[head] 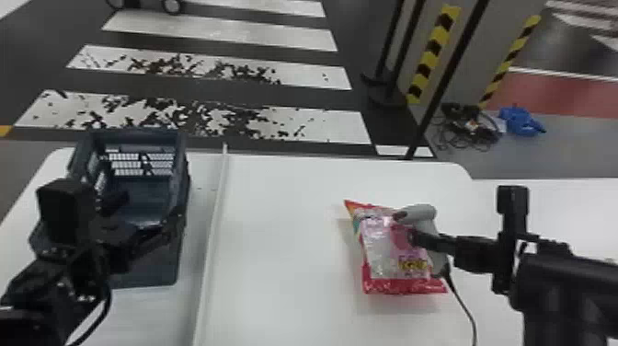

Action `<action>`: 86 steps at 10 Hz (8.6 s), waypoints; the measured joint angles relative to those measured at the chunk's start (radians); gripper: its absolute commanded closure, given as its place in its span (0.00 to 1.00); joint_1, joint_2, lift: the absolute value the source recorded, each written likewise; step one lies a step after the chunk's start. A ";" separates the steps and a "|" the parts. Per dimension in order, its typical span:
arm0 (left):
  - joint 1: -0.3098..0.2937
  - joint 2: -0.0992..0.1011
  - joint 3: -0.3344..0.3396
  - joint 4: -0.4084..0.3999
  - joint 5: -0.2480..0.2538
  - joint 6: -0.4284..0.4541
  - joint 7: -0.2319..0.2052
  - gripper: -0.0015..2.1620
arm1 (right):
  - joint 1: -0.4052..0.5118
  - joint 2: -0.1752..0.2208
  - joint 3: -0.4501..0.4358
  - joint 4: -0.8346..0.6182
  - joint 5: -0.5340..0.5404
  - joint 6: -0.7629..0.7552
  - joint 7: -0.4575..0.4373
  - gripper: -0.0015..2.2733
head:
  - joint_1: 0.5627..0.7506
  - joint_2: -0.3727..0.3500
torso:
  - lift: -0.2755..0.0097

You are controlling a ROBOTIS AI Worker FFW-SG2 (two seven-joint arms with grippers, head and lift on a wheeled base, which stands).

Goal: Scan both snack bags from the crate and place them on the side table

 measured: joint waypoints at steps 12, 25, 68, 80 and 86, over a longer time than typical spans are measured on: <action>-0.007 -0.007 -0.004 0.010 0.003 -0.004 -0.001 0.04 | -0.050 -0.023 -0.201 0.099 0.022 -0.148 -0.062 0.98 | 0.70 0.12 | 0.62; -0.008 -0.003 -0.008 0.021 0.008 -0.005 -0.005 0.04 | -0.083 -0.121 -0.327 0.423 0.005 -0.349 -0.137 0.96 | 0.70 0.03 | 0.62; -0.008 0.000 -0.010 0.021 0.006 -0.007 0.000 0.04 | -0.149 -0.186 -0.218 0.380 -0.268 0.466 0.187 0.99 | 0.70 0.21 | 0.62; -0.006 0.002 -0.005 0.018 0.008 -0.007 -0.001 0.04 | -0.253 -0.411 -0.776 0.526 -0.755 0.581 -0.157 0.99 | 0.70 0.03 | 0.62; -0.007 0.002 -0.006 0.018 0.008 -0.007 -0.003 0.04 | -0.175 -0.398 -0.879 0.684 -0.972 -0.057 -0.466 0.99 | 0.70 0.03 | 0.62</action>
